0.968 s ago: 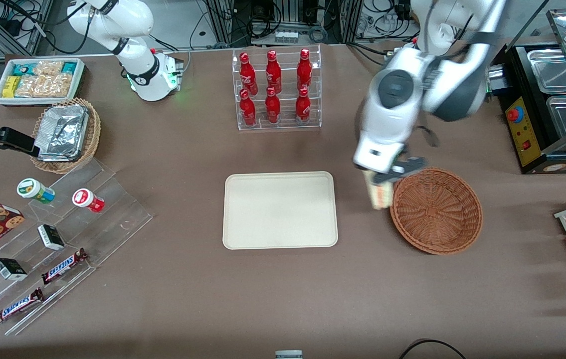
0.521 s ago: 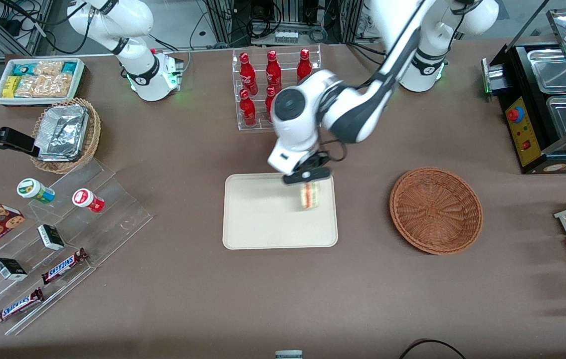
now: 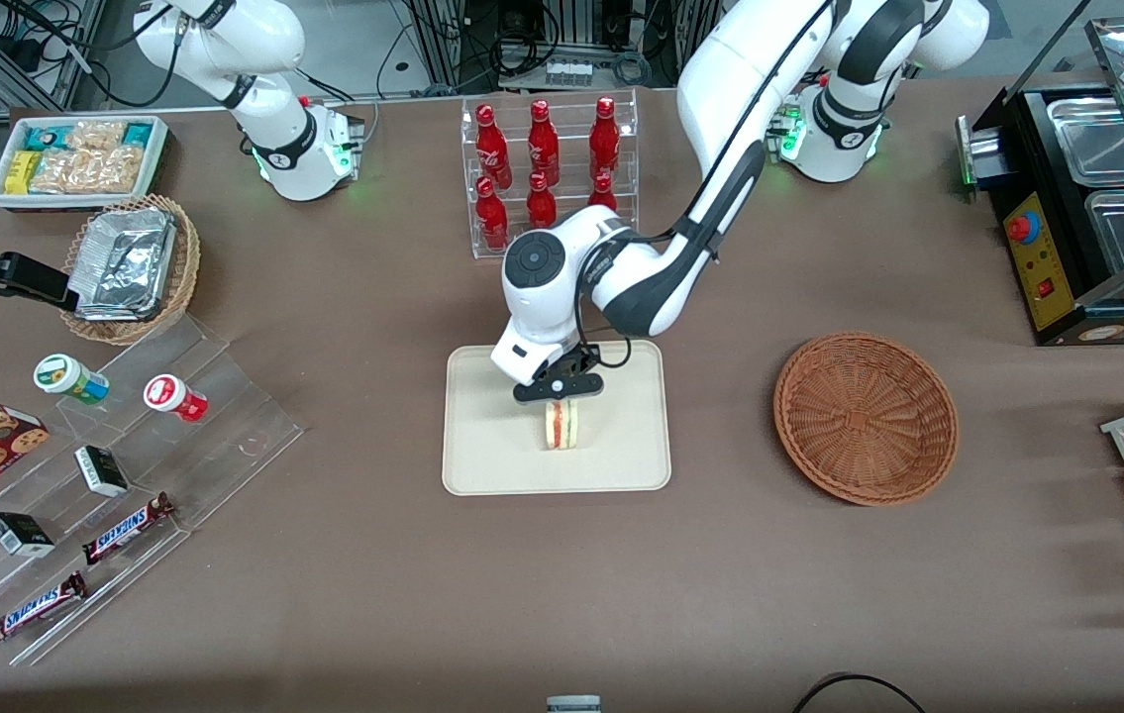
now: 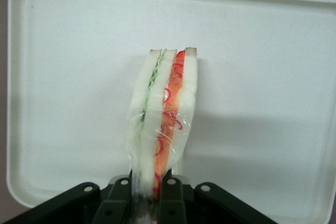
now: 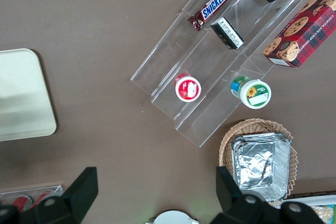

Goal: Place sandwich from basket to tray

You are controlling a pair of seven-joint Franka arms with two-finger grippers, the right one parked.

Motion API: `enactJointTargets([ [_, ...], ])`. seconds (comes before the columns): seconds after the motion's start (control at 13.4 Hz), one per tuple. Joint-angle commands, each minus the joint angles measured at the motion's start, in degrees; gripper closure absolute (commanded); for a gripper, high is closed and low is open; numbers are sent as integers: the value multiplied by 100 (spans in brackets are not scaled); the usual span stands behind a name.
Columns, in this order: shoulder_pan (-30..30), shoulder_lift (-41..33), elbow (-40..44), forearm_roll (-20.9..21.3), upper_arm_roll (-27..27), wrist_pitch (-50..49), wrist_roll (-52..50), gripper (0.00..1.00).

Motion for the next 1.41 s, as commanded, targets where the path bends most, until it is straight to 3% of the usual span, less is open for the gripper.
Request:
enactJointTargets([
  [0.0,-100,324,480,81,92,-16,-143,100],
  [0.07,-100,351,489,90,92,19,-64,100],
  [0.15,-100,342,489,90,92,80,-46,88],
  [0.3,-100,333,480,90,92,90,33,27],
  [0.37,-91,307,489,90,100,81,24,9],
  [0.52,-30,80,489,55,109,-137,24,2],
  [1.04,795,-1914,410,2,127,-2403,111,2],
  [1.34,1357,-3047,-106,90,136,-3583,1348,2],
])
